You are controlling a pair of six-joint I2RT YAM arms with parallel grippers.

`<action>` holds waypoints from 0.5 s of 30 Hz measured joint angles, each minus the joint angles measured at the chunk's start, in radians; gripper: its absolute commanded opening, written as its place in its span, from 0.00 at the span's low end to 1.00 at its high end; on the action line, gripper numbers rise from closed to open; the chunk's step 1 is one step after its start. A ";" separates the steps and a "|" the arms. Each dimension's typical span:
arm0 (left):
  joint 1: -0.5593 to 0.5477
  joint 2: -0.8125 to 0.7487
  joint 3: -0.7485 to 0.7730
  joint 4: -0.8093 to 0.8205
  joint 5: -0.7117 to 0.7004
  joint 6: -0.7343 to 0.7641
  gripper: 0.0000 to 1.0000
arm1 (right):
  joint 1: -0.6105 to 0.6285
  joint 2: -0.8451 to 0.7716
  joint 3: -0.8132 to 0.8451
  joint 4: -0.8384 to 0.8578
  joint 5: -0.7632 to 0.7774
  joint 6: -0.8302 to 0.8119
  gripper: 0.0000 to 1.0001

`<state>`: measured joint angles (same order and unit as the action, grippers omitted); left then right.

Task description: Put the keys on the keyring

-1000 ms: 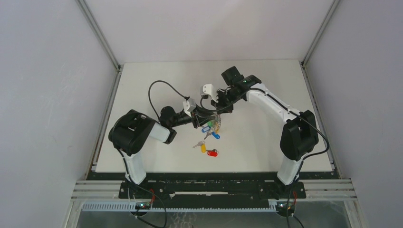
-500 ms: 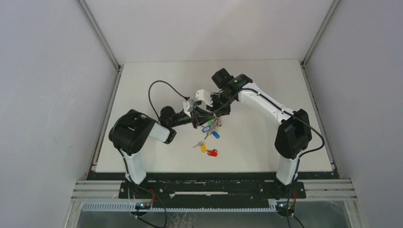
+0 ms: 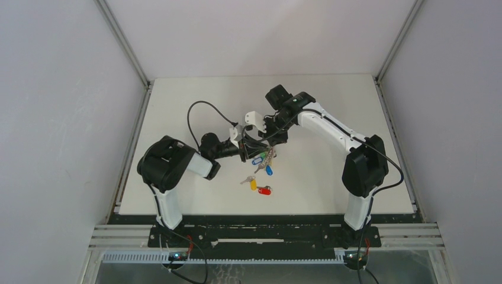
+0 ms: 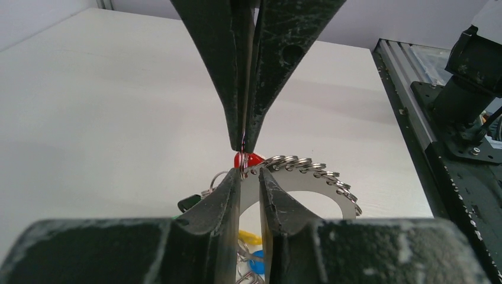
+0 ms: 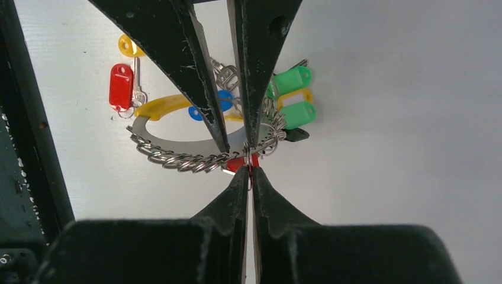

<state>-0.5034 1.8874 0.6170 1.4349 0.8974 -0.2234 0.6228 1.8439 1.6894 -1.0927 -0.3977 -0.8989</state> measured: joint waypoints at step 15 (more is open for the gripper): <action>-0.003 0.000 0.008 0.000 0.002 0.005 0.16 | -0.034 0.000 -0.042 0.036 -0.095 -0.026 0.00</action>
<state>-0.5064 1.8874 0.6247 1.4349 0.8989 -0.2180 0.5884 1.8439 1.6474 -1.0569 -0.4923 -0.9253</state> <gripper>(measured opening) 0.165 0.006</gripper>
